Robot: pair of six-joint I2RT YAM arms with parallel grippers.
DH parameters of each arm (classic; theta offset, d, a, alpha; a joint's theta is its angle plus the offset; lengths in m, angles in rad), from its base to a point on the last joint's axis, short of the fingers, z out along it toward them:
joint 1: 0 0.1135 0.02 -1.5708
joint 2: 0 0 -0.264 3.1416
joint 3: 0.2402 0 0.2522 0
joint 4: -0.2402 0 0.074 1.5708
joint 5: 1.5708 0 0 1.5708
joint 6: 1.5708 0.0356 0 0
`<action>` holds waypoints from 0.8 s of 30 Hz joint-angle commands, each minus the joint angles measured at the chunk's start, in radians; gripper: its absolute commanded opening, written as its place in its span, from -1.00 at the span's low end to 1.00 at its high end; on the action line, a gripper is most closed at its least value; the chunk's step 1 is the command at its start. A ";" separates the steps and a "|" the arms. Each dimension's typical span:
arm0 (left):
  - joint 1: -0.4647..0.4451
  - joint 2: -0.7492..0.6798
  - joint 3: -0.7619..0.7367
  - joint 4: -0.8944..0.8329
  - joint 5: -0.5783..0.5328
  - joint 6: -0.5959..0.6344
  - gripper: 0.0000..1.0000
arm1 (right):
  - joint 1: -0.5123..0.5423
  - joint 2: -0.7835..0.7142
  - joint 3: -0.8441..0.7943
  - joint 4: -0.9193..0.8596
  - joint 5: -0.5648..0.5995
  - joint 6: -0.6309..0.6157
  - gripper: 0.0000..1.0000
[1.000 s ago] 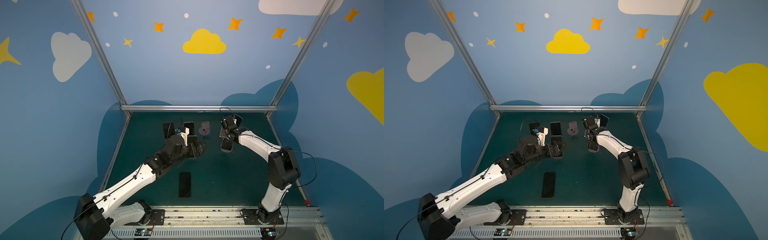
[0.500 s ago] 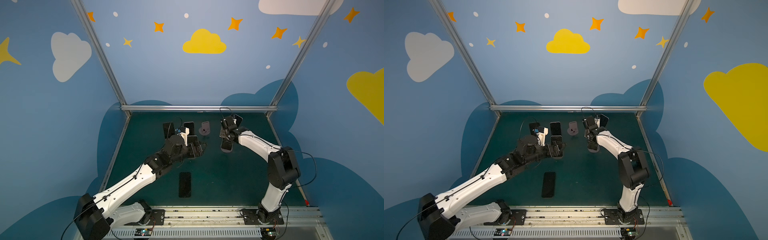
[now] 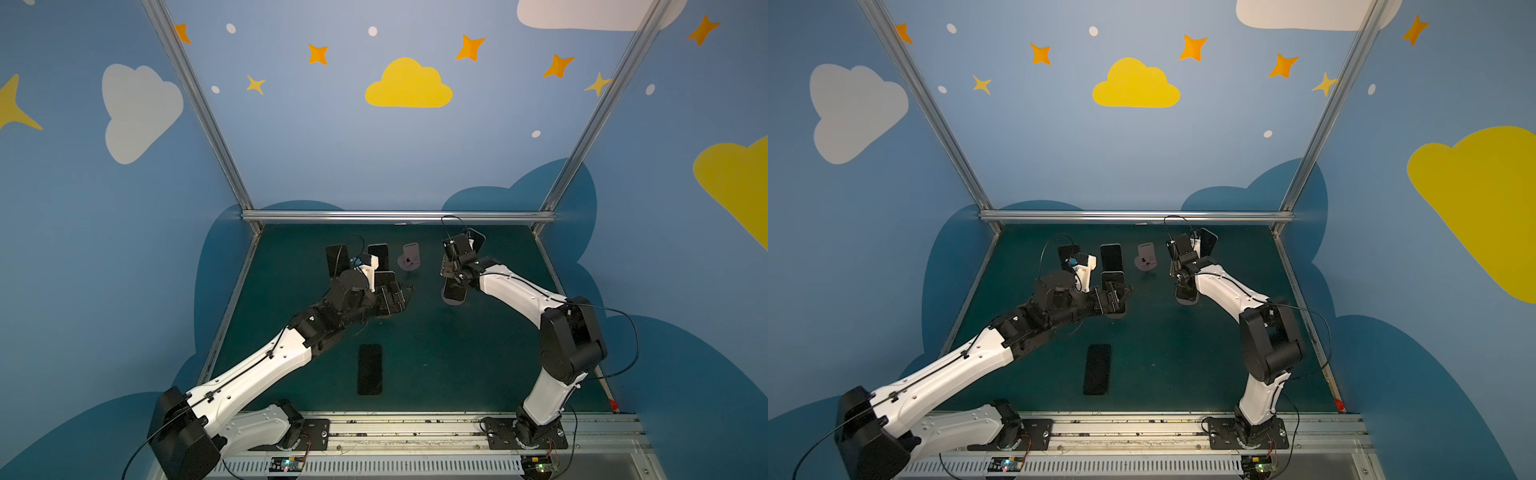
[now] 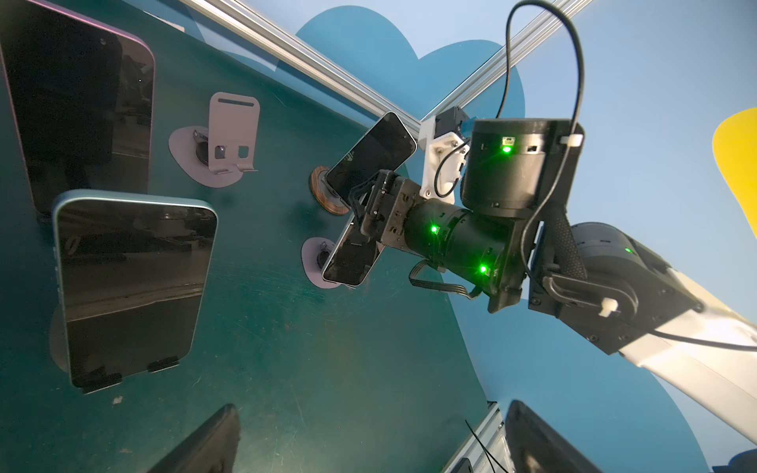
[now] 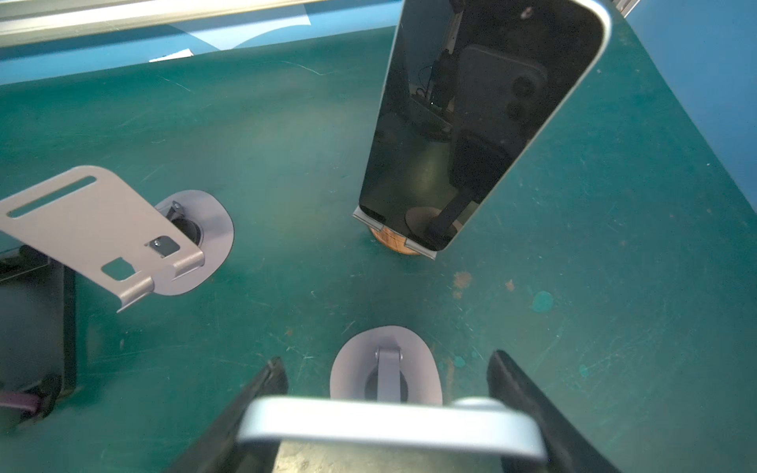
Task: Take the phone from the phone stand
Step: 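Close the right gripper on the white-framed phone's lower edge, then lift the white-framed phone off the lavender stand with the right gripper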
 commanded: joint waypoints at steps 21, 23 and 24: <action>0.017 -0.034 0.021 0.000 -0.046 0.038 1.00 | 0.007 -0.169 -0.061 0.042 0.002 -0.046 0.20; 0.022 -0.039 0.021 0.000 -0.050 0.041 1.00 | 0.008 -0.178 -0.066 0.048 0.003 -0.051 0.20; 0.026 -0.040 0.021 0.000 -0.054 0.042 1.00 | 0.008 -0.180 -0.066 0.052 0.003 -0.052 0.20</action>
